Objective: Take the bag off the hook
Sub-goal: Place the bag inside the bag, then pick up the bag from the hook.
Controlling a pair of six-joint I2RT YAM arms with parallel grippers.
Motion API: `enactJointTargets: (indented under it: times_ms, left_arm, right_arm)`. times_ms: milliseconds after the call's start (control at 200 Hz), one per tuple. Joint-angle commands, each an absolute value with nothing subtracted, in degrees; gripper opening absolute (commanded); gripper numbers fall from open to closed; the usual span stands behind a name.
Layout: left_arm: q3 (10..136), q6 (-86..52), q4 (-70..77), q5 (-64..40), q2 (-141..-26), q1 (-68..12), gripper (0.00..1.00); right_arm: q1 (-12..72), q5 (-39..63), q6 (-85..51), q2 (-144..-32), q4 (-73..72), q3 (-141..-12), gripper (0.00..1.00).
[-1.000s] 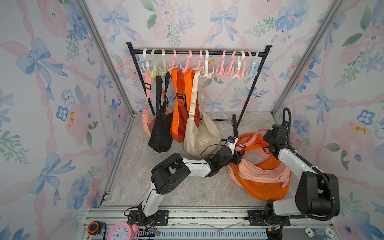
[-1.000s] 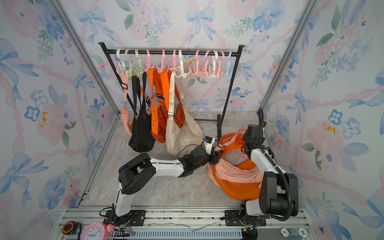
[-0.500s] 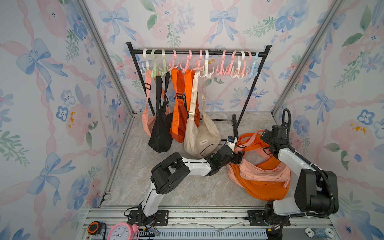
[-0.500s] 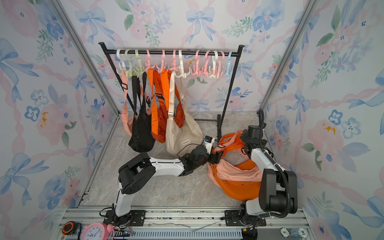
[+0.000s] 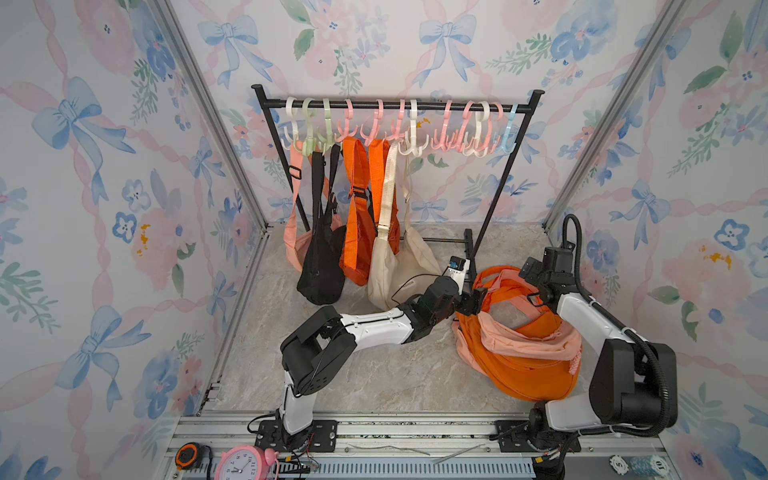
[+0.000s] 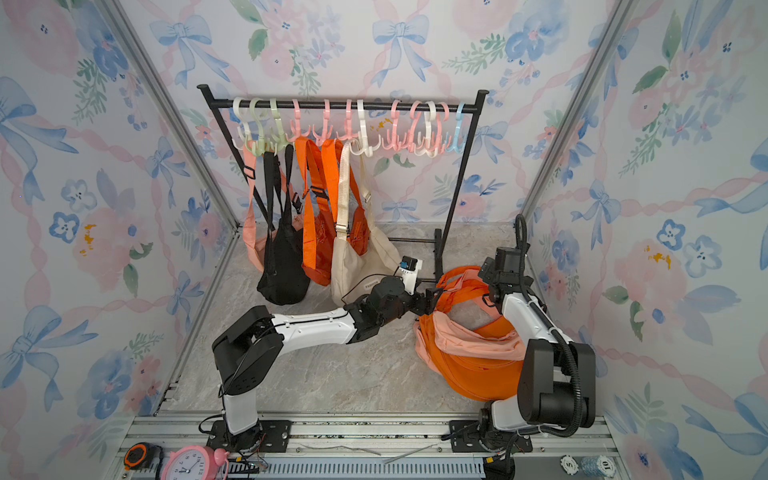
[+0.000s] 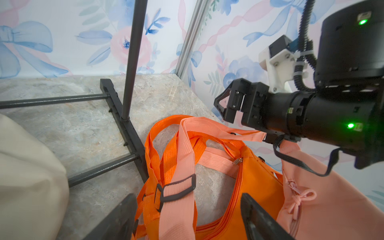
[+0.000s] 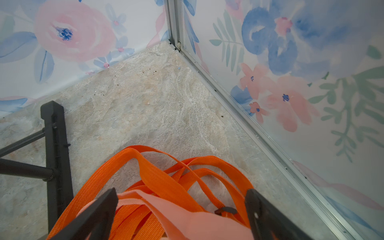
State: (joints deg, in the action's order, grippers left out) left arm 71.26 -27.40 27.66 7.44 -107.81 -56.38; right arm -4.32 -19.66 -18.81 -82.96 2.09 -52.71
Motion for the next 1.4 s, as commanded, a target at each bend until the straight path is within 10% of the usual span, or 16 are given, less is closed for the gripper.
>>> enactJointTargets:
  times_ms: [0,745,1395]
  left_arm:
    - [71.04,-24.71,26.92,8.02,-103.74,-55.32,0.8]
    - [69.36,-13.85,15.4,15.62,-84.58,-39.58,0.58]
    - [91.55,-11.07,0.82,6.99,-96.76,-29.06,0.56]
  right_arm:
    - [-2.4,-19.26,-17.04,-79.16,3.06,-53.92,0.97]
    - [14.59,2.89,-8.97,-76.48,-9.01,-64.09,0.98]
    - [20.99,10.27,-6.89,-83.7,-11.38,-73.28,0.99]
